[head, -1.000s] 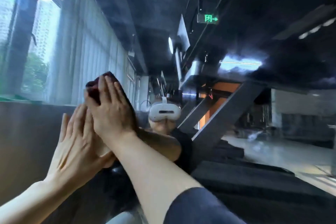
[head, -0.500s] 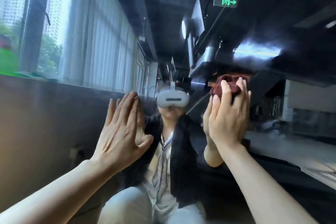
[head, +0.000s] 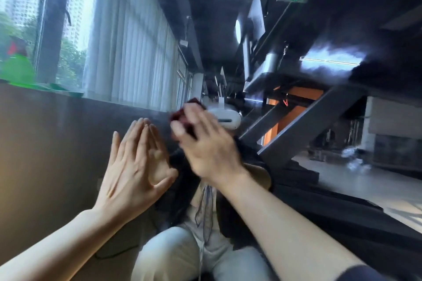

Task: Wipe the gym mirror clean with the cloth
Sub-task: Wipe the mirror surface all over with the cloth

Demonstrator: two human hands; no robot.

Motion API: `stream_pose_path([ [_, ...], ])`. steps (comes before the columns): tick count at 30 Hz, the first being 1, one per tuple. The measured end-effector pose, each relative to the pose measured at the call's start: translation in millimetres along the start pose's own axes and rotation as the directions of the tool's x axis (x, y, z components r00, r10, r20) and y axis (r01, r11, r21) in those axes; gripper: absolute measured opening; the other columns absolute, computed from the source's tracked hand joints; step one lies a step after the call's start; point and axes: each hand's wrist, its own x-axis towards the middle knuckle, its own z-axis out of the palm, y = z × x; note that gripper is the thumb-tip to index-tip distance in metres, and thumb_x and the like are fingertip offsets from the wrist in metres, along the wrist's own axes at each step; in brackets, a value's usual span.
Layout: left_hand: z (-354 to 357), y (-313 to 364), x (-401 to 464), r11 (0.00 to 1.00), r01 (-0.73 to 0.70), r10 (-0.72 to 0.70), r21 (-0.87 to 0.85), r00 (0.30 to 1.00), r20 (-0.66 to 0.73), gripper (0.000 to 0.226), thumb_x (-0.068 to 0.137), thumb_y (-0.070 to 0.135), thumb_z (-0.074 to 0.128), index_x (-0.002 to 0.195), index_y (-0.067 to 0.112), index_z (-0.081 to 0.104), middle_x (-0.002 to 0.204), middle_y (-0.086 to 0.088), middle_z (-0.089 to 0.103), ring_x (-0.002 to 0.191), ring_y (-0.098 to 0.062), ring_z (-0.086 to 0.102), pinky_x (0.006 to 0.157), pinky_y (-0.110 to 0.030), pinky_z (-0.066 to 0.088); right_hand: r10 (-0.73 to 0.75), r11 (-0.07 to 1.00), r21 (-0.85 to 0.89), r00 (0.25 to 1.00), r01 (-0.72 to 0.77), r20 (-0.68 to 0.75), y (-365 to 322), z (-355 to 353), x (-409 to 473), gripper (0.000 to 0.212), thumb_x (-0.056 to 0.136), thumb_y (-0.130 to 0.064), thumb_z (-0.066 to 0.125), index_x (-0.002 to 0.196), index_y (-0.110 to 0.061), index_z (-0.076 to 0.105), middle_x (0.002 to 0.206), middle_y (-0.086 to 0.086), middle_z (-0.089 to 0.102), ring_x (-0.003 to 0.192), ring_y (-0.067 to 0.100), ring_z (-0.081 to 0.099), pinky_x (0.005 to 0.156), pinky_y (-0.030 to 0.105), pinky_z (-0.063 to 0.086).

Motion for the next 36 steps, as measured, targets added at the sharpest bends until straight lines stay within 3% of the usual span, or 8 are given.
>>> stream_pose_path([
  [5,14,27,-2,0.997,-0.079,0.079,-0.026,0.997,-0.016,0.104,0.079,0.059,0.055,0.154,-0.004,0.021,0.163,-0.022,0.019,0.153,-0.031,0.013,0.124,-0.046,0.000,0.259,0.960,-0.105,0.966,-0.260,-0.022,92,-54,-105,0.041,0.107,-0.034,0.035,0.142,-0.013,0.041,0.150,0.033,0.039,0.144,0.045,0.033,0.122,0.050,0.025],
  [10,18,28,-8,0.993,-0.061,0.056,-0.099,0.997,-0.049,0.092,0.084,0.044,0.060,0.153,-0.005,0.024,0.162,-0.022,0.022,0.152,-0.032,0.016,0.124,-0.043,0.002,0.428,0.896,-0.047,0.888,-0.441,-0.169,67,-37,-108,0.040,0.109,-0.028,0.036,0.139,-0.004,0.046,0.144,0.037,0.041,0.140,0.051,0.035,0.113,0.060,0.035],
  [18,4,12,-23,0.863,0.079,-0.186,-0.499,0.968,-0.168,0.047,0.098,0.029,0.044,0.138,0.005,0.052,0.128,-0.007,0.055,0.110,-0.017,0.055,0.093,-0.014,0.037,0.240,0.934,0.286,0.969,-0.212,-0.065,-54,18,3,0.040,0.097,-0.018,0.049,0.136,-0.010,0.053,0.148,0.028,0.045,0.143,0.038,0.028,0.126,0.045,0.010],
  [20,-6,8,-20,0.670,0.182,-0.382,-0.719,0.916,-0.124,0.049,0.099,0.040,0.040,0.137,0.011,0.054,0.130,0.002,0.058,0.116,-0.009,0.056,0.102,-0.015,0.037,0.255,0.779,0.573,0.964,-0.254,0.079,-88,7,22,0.040,0.097,-0.019,0.048,0.135,-0.010,0.056,0.141,0.024,0.052,0.136,0.034,0.038,0.122,0.049,0.023],
  [23,-38,19,-10,-0.113,0.241,-0.560,-0.964,0.786,0.262,0.031,0.100,0.043,0.046,0.120,0.027,0.062,0.114,0.012,0.071,0.113,0.000,0.063,0.101,-0.023,0.043,0.252,0.586,0.743,0.944,-0.323,0.212,-120,-14,27,0.050,0.101,-0.032,0.035,0.150,-0.021,0.033,0.140,0.017,0.055,0.131,0.033,0.048,0.111,0.053,0.036],
  [25,-49,27,-12,-0.279,0.290,-0.525,-0.916,0.752,0.398,0.026,0.099,0.039,0.047,0.114,0.028,0.065,0.103,0.013,0.075,0.101,0.001,0.068,0.090,-0.021,0.046,0.179,0.644,0.693,0.944,-0.324,0.276,-123,-20,19,0.059,0.100,-0.037,0.028,0.157,-0.029,0.018,0.145,0.015,0.052,0.138,0.032,0.043,0.121,0.049,0.021],
  [30,-48,2,-12,0.161,0.440,-0.756,-0.883,0.630,0.177,0.019,0.098,0.044,0.057,0.100,0.026,0.063,0.087,0.004,0.065,0.087,-0.021,0.061,0.081,-0.036,0.047,0.122,0.873,0.446,0.974,-0.197,0.191,-58,-37,-28,0.063,0.098,-0.043,0.046,0.156,-0.021,0.032,0.153,0.010,0.045,0.146,0.026,0.036,0.123,0.049,0.018],
  [36,-31,-25,64,0.780,0.289,-0.433,-0.554,0.890,-0.146,0.076,0.092,0.061,0.033,0.147,0.010,0.042,0.157,-0.015,0.026,0.143,-0.012,0.024,0.119,-0.019,0.010,0.092,0.990,-0.107,0.996,-0.092,-0.005,62,-60,-101,0.054,0.098,-0.027,0.053,0.149,-0.008,0.047,0.156,0.020,0.039,0.145,0.034,0.036,0.123,0.051,0.020],
])
